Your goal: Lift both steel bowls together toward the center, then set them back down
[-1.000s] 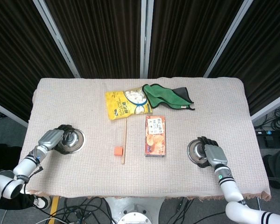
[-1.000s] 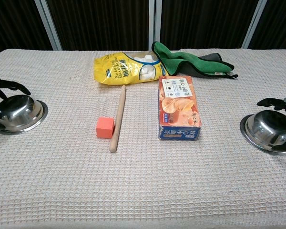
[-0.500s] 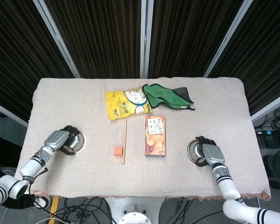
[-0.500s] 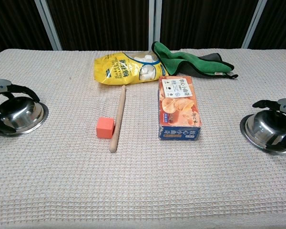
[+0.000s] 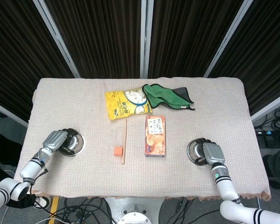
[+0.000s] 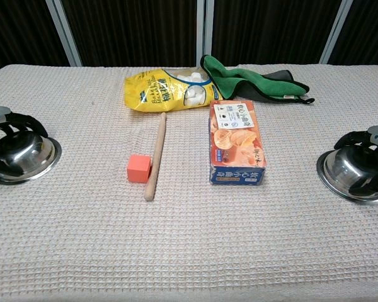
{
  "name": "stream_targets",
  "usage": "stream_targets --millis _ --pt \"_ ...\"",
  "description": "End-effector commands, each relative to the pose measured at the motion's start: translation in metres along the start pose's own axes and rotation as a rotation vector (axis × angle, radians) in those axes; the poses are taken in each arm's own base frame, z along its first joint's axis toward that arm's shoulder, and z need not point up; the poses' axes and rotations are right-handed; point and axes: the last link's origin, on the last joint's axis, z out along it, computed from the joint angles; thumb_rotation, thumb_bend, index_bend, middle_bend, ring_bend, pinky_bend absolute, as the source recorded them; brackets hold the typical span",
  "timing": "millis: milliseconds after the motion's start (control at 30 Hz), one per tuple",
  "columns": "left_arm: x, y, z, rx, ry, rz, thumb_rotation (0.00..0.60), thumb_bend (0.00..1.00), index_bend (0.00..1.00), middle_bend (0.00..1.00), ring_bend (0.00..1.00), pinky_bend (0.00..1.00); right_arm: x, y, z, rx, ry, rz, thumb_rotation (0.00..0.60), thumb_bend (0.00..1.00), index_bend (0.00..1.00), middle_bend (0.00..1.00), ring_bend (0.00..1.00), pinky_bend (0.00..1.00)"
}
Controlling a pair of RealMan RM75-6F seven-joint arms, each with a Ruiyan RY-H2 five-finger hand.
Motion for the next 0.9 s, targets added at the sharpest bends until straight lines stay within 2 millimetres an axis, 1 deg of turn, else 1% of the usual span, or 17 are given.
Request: stream_targets --millis 33,133,200,233,300,333,400,433,500,533,633,733,833,900 --pt "0.010 -0.002 -0.006 -0.004 0.055 -0.010 0.600 0.15 0.43 0.39 0.33 0.53 0.004 0.000 -0.003 0.009 0.032 0.026 0.600 0.15 0.46 0.36 0.30 0.43" --pt "0.031 -0.001 -0.017 -0.015 0.146 -0.038 0.600 0.15 0.43 0.39 0.33 0.54 0.018 -0.002 -0.014 0.041 0.094 0.091 0.600 0.15 0.48 0.38 0.32 0.44" --pt "0.049 0.002 -0.026 -0.031 0.239 -0.063 0.600 0.16 0.43 0.40 0.34 0.54 0.032 -0.004 -0.022 0.080 0.155 0.144 0.600 0.15 0.49 0.39 0.33 0.45" --pt "0.062 0.007 -0.033 -0.048 0.326 -0.105 0.600 0.16 0.43 0.40 0.34 0.54 0.043 -0.007 -0.027 0.120 0.216 0.195 0.600 0.16 0.49 0.39 0.33 0.45" --pt "0.078 0.017 -0.045 -0.084 0.459 -0.217 0.600 0.16 0.44 0.40 0.35 0.54 0.057 -0.014 -0.032 0.198 0.329 0.305 0.600 0.16 0.50 0.39 0.34 0.45" --pt "0.085 0.024 -0.052 -0.114 0.527 -0.313 0.600 0.16 0.44 0.40 0.35 0.54 0.064 -0.020 -0.035 0.258 0.400 0.392 0.600 0.16 0.50 0.39 0.34 0.46" --pt "0.090 0.038 -0.062 -0.163 0.589 -0.462 0.600 0.16 0.44 0.40 0.35 0.54 0.067 -0.031 -0.036 0.345 0.483 0.534 0.600 0.17 0.50 0.39 0.34 0.46" --pt "0.092 0.047 -0.067 -0.196 0.610 -0.555 0.600 0.16 0.44 0.40 0.35 0.54 0.067 -0.039 -0.035 0.399 0.522 0.624 0.600 0.18 0.50 0.39 0.34 0.46" --pt "0.092 0.061 -0.071 -0.243 0.615 -0.671 0.600 0.16 0.44 0.40 0.35 0.54 0.063 -0.054 -0.031 0.469 0.556 0.760 0.600 0.19 0.51 0.38 0.34 0.46" --pt "0.092 0.070 -0.073 -0.277 0.606 -0.743 0.600 0.16 0.44 0.40 0.35 0.54 0.059 -0.066 -0.027 0.509 0.554 0.855 0.600 0.19 0.51 0.38 0.34 0.46" --pt "0.091 0.092 -0.075 -0.349 0.589 -0.867 0.600 0.16 0.44 0.40 0.35 0.54 0.047 -0.095 -0.020 0.589 0.482 1.089 0.600 0.20 0.51 0.38 0.34 0.46" --pt "0.090 0.111 -0.074 -0.408 0.577 -0.909 0.600 0.16 0.44 0.40 0.35 0.54 0.037 -0.124 -0.015 0.640 0.385 1.249 0.600 0.20 0.50 0.38 0.34 0.46" --pt "0.089 0.129 -0.074 -0.454 0.569 -0.946 0.600 0.16 0.44 0.40 0.35 0.54 0.030 -0.150 -0.012 0.679 0.277 1.360 0.600 0.20 0.50 0.38 0.34 0.46" --pt "0.089 0.140 -0.073 -0.479 0.555 -0.962 0.600 0.16 0.44 0.40 0.35 0.54 0.027 -0.163 -0.011 0.697 0.218 1.402 0.600 0.20 0.50 0.38 0.34 0.46"
